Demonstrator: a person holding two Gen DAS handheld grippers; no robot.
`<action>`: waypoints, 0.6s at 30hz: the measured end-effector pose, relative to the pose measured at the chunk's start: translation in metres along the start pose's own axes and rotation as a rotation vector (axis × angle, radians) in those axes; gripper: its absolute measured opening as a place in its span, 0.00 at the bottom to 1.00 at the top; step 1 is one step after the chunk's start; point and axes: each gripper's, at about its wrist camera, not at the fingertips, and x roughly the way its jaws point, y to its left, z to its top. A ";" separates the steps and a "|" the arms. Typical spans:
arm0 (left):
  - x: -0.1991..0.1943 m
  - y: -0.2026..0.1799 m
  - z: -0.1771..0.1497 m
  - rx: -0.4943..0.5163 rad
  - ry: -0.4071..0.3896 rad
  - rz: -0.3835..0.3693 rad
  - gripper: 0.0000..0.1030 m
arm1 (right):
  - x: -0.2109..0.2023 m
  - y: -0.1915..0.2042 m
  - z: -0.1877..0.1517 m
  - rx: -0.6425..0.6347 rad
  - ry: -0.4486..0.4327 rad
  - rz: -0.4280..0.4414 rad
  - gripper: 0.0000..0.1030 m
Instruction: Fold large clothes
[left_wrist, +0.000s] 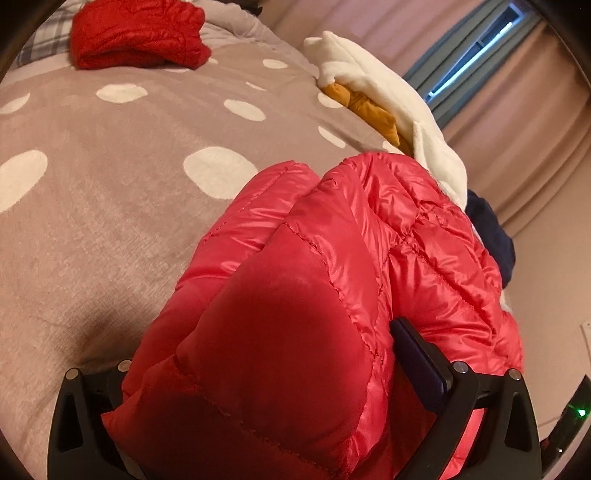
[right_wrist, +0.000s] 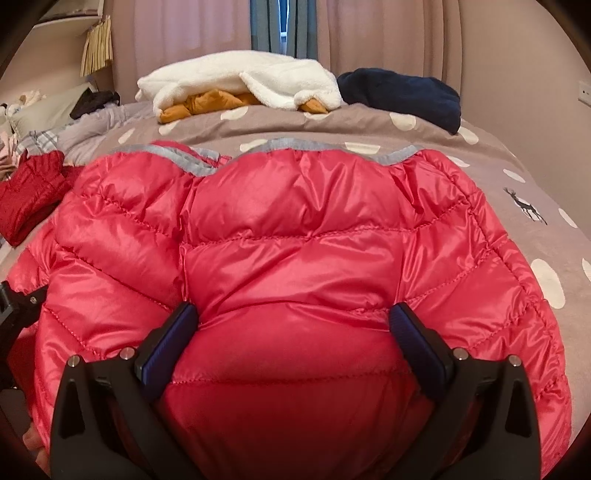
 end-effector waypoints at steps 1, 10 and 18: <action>-0.002 0.001 0.000 -0.004 0.011 -0.003 0.99 | -0.003 -0.002 0.001 0.010 -0.001 0.004 1.00; -0.018 0.016 -0.001 -0.078 0.171 -0.146 0.99 | -0.065 -0.070 0.002 0.300 -0.078 0.004 1.00; -0.007 0.014 -0.011 -0.202 0.392 -0.461 0.91 | -0.090 -0.128 -0.023 0.597 -0.089 0.184 1.00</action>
